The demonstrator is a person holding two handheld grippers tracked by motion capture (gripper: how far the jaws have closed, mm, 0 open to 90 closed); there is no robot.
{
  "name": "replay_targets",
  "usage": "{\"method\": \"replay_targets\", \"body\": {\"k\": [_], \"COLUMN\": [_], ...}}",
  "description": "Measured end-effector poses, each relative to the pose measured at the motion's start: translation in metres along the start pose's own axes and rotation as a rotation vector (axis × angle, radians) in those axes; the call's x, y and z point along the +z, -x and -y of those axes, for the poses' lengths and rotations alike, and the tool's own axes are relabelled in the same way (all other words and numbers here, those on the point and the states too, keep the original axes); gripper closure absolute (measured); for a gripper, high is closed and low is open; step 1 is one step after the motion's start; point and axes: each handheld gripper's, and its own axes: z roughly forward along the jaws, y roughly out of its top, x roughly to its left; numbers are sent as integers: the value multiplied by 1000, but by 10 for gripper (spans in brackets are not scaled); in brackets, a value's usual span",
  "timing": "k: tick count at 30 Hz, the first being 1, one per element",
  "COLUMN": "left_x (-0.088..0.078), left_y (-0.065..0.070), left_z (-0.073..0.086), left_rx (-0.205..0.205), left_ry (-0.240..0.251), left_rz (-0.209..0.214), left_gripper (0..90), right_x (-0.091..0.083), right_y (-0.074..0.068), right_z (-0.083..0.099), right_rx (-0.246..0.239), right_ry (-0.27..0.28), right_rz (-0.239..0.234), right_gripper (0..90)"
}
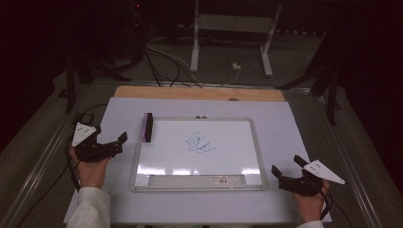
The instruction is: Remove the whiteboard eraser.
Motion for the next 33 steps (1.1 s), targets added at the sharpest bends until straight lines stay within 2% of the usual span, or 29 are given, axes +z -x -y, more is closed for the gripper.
{"method": "replay_targets", "body": {"k": [6,12,17,20,25,28,29,30,32,33], "left_x": [13,28,37,46,55,62,66,66,73,73], "left_y": [0,-3,-2,1,5,7,8,8,11,11], "left_z": [-4,-2,-2,-5,-7,-6,-6,-6,-5,-5], "left_rx": [13,-22,-19,-4,13,14,16,16,25,25], "left_ry": [-18,-22,-40,-65,-99,-124,-152,-152,-187,-187], "left_rz": [-2,-9,-17,-16,-37,-37,-24,-24,-22,-22], "left_gripper": [7,7,7,12,13,13,12,12,12,12], "right_x": [0,0,0,0,0,1,0,0,1,1], "right_y": [1,2,1,1,2,2,2,2,2,2], "right_z": [0,0,0,0,0,1,1,1,1,1], "right_rx": [11,11,7,7,9,10,11,11,9,9], "right_ry": [-9,-5,-2,-1,-11,-11,-10,-9,-10,-10], "right_rz": [2,2,-2,-1,6,8,7,7,6,5], "right_gripper": [0,0,0,0,0,0,0,0,0,0]}}
